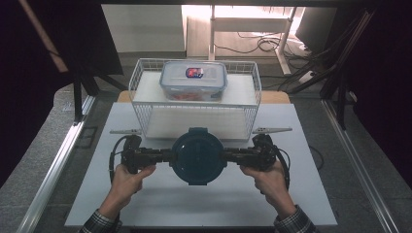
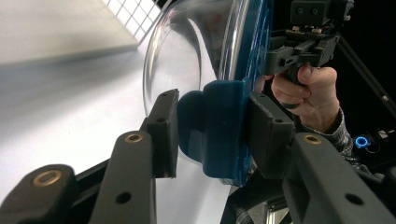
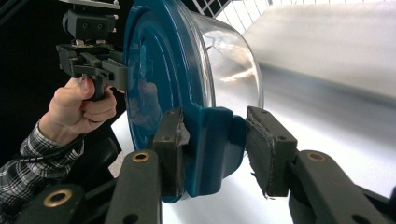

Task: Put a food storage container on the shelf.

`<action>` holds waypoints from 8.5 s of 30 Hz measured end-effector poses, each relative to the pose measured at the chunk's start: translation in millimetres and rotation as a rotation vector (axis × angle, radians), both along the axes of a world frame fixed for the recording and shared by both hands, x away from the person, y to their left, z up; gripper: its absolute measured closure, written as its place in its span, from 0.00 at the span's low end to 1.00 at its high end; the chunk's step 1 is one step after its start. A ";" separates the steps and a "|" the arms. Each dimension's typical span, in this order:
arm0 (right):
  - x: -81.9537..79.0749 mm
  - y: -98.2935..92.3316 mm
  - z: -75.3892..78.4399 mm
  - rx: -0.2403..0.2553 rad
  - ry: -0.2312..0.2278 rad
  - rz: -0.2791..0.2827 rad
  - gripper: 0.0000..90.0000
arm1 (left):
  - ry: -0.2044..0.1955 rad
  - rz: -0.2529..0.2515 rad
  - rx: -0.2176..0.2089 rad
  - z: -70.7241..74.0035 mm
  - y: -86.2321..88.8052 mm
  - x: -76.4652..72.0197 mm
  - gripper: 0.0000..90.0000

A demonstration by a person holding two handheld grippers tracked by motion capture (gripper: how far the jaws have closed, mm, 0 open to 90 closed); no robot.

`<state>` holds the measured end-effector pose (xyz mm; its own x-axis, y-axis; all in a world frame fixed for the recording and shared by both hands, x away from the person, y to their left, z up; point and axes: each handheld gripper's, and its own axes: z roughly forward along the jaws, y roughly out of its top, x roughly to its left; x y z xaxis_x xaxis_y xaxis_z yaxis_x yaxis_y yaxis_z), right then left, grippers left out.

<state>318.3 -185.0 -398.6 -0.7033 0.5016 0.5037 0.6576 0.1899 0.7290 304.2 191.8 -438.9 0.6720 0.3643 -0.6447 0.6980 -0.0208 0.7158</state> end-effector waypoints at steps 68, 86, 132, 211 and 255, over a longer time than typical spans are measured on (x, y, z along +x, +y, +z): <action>128.9 38.1 162.9 0.105 -0.169 -0.086 0.64 | -0.094 0.068 -0.062 159.3 35.3 128.7 0.64; 161.1 42.4 160.8 0.132 -0.128 -0.121 0.63 | -0.077 0.103 -0.049 163.9 37.1 158.0 0.64; 170.4 58.2 164.2 -0.050 -0.222 -0.232 0.77 | -0.116 0.306 0.091 168.2 28.1 178.1 0.56; 63.9 39.2 86.1 -0.228 -0.444 -0.054 0.04 | -0.392 0.130 0.434 87.4 -14.1 52.8 0.01; 33.7 30.1 10.0 -0.303 -0.447 -0.042 0.02 | -0.368 0.129 0.420 11.8 -21.8 11.8 0.03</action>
